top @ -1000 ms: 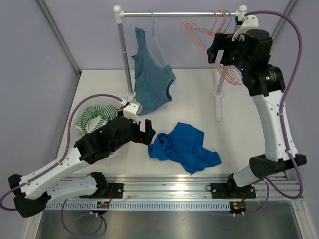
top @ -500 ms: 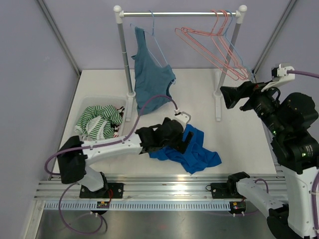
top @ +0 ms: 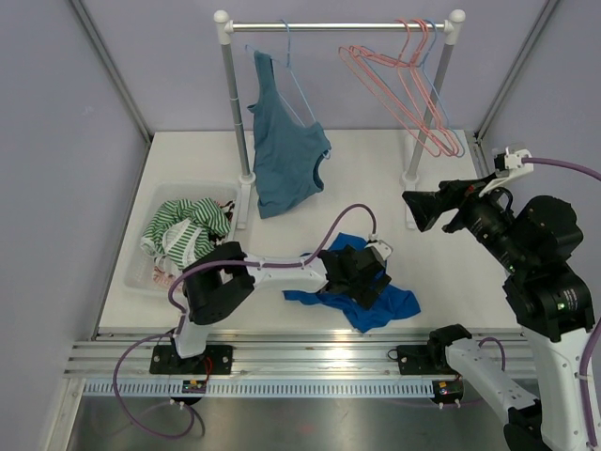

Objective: Remove the tank top from the hanger

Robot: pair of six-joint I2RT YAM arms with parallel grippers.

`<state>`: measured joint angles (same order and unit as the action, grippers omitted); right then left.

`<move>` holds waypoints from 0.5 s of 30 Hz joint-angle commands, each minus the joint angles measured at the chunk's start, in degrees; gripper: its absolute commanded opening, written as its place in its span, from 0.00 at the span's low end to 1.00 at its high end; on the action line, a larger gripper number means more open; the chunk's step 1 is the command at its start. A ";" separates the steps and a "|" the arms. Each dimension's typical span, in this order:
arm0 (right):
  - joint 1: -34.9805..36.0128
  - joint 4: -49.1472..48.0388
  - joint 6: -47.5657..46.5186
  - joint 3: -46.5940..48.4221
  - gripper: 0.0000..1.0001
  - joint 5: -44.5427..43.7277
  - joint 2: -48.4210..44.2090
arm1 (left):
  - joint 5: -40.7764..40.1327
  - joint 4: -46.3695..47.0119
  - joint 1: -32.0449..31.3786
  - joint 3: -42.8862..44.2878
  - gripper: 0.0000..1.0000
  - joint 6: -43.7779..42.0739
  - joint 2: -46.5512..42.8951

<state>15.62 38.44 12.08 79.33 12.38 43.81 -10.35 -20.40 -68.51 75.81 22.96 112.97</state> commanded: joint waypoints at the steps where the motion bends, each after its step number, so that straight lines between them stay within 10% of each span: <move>1: 0.03 -3.01 0.49 -1.10 1.00 2.38 -1.45 | -0.90 -2.45 -1.98 1.71 0.98 0.77 2.25; 3: -0.06 -3.28 0.49 -1.46 1.00 2.82 -2.15 | 0.32 -1.49 -2.24 -0.38 0.85 1.38 3.66; 8: -0.06 -4.16 0.23 -1.90 0.99 3.18 -2.85 | 0.77 0.80 -2.24 -4.18 0.02 3.75 4.10; 15: -0.06 -5.48 0.23 -2.77 1.00 3.53 -3.38 | -10.97 -4.28 -2.51 -6.73 0.00 5.86 -11.60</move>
<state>15.62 36.23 12.25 77.06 14.70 40.60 -13.13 -18.39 -70.59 70.91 26.79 109.47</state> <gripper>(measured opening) 0.993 0.074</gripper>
